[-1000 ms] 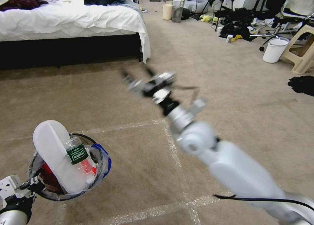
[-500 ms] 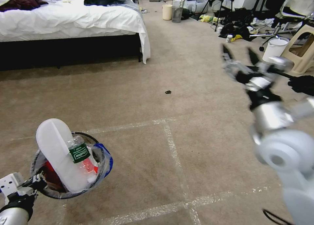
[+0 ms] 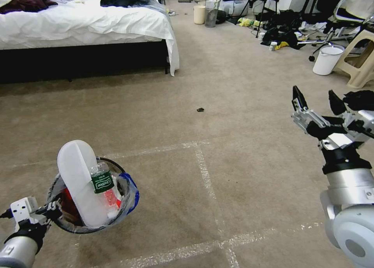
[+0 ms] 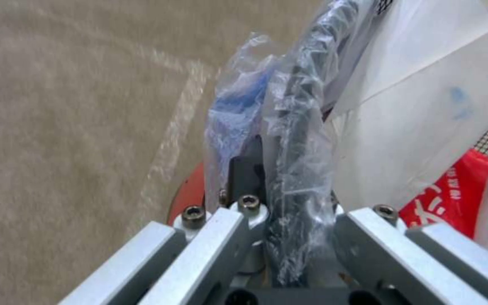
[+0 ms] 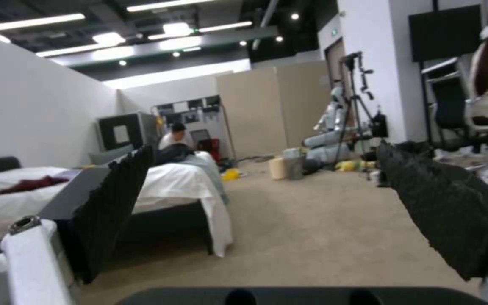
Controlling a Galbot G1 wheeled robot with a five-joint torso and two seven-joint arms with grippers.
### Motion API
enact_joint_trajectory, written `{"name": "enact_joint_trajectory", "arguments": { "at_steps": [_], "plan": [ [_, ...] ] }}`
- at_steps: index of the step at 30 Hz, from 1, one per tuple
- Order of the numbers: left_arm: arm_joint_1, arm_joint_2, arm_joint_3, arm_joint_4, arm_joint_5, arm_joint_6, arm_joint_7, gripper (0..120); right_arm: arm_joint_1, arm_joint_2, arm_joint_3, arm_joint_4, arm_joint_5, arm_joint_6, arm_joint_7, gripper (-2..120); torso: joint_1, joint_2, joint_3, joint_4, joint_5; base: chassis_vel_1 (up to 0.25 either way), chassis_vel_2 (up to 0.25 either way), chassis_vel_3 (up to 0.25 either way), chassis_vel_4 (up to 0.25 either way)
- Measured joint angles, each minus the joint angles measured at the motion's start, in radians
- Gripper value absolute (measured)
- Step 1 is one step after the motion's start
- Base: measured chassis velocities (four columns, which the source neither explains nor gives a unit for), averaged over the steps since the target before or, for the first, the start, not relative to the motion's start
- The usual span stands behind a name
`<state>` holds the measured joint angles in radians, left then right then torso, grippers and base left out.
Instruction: Pick up the trash bin and place the garbage on the floor into it.
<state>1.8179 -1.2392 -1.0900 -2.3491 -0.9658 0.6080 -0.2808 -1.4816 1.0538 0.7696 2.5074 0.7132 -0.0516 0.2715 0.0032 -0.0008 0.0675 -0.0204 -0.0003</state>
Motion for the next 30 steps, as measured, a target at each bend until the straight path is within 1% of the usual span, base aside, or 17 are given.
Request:
{"name": "enact_joint_trajectory", "arguments": {
  "at_steps": [1,2,4,5,6,7,8,10,12,13,14,16,17,19,20,22,30],
  "plan": [
    [-0.008,0.026,0.003,0.027,-0.038,0.008,-0.011,1,-0.011,0.007,0.010,-0.001,-0.005,0.000,0.000,100,0.000,0.000,0.000,0.0001,0.0000,0.000,0.000,0.000,0.000],
    [-0.008,0.026,0.003,0.027,-0.038,0.008,-0.011,1,-0.011,0.007,0.010,-0.001,-0.005,0.000,0.000,100,0.000,0.000,0.000,0.0001,0.0000,0.000,0.000,0.000,0.000],
    [-0.024,0.056,0.013,0.071,-0.084,0.018,-0.021,1,-0.026,0.017,0.025,-0.002,-0.015,0.002,-0.001,100,0.000,0.000,0.000,0.0000,-0.0001,0.000,0.000,0.000,0.000],
    [-0.028,0.063,0.016,0.085,-0.091,0.019,-0.021,1,-0.030,0.020,0.029,-0.003,-0.018,0.003,-0.001,100,0.000,0.000,0.000,0.0000,0.0000,0.000,0.000,0.000,0.000],
    [-0.028,0.063,0.016,0.085,-0.091,0.019,-0.021,1,-0.030,0.020,0.029,-0.003,-0.018,0.003,-0.001,100,0.000,0.000,0.000,0.0000,0.0000,0.000,0.000,0.000,0.000],
    [-0.032,0.073,0.021,0.104,-0.096,0.019,-0.021,1,-0.034,0.023,0.032,-0.003,-0.021,0.004,-0.001,100,0.000,0.000,0.000,-0.0001,0.0000,0.000,0.000,0.000,0.000],
    [-0.032,0.073,0.021,0.104,-0.096,0.019,-0.021,1,-0.034,0.023,0.032,-0.003,-0.021,0.004,-0.001,100,0.000,0.000,0.000,-0.0001,0.0000,0.000,0.000,0.000,0.000],
    [-0.042,0.087,0.029,0.149,-0.123,0.022,-0.021,1,-0.034,0.027,0.032,-0.004,-0.024,0.005,-0.002,100,0.000,0.000,0.000,0.0001,0.0000,0.000,0.000,0.000,0.000],
    [-0.044,0.089,0.030,0.162,-0.134,0.022,-0.020,1,-0.034,0.027,0.030,-0.005,-0.024,0.005,-0.003,100,0.000,0.000,0.000,0.0001,0.0000,0.000,0.000,0.000,0.000],
    [-0.046,0.091,0.031,0.181,-0.147,0.023,-0.020,1,-0.032,0.026,0.026,-0.005,-0.024,0.005,-0.003,100,0.000,0.000,0.000,0.0000,0.0001,0.000,0.000,0.000,0.000],
    [-0.046,0.091,0.031,0.181,-0.147,0.023,-0.020,1,-0.032,0.026,0.026,-0.005,-0.024,0.005,-0.003,100,0.000,0.000,0.000,0.0000,0.0001,0.000,0.000,0.000,0.000],
    [-0.047,0.092,0.030,0.211,-0.154,0.022,-0.011,1,-0.029,0.026,0.023,-0.005,-0.025,0.005,-0.005,100,0.000,0.000,0.000,0.0002,0.0000,0.000,0.000,0.000,0.000],
    [-0.047,0.092,0.030,0.211,-0.154,0.022,-0.011,1,-0.029,0.026,0.023,-0.005,-0.025,0.005,-0.005,100,0.000,0.000,0.000,0.0002,0.0000,0.000,0.000,0.000,0.000],
    [-0.053,0.094,0.035,0.237,-0.162,0.022,0.000,1,-0.033,0.029,0.025,-0.006,-0.027,0.005,-0.006,100,0.000,0.000,0.000,0.0002,0.0001,0.000,0.000,0.000,0.000],
    [-0.053,0.094,0.035,0.237,-0.162,0.022,0.000,1,-0.033,0.029,0.025,-0.006,-0.027,0.005,-0.006,100,0.000,0.000,0.000,0.0002,0.0001,0.000,0.000,0.000,0.000],
    [-0.064,0.092,0.045,0.272,-0.162,0.019,0.017,1,-0.043,0.030,0.031,-0.006,-0.027,0.005,-0.007,100,0.000,0.000,0.000,0.0000,0.0001,0.000,0.000,0.000,0.000],
    [-0.077,0.080,0.062,0.305,-0.151,0.014,0.036,1,-0.044,0.028,0.032,-0.007,-0.033,0.002,-0.009,100,0.000,0.000,0.000,0.0001,0.0001,0.000,0.000,0.000,0.000]
  ]
}}
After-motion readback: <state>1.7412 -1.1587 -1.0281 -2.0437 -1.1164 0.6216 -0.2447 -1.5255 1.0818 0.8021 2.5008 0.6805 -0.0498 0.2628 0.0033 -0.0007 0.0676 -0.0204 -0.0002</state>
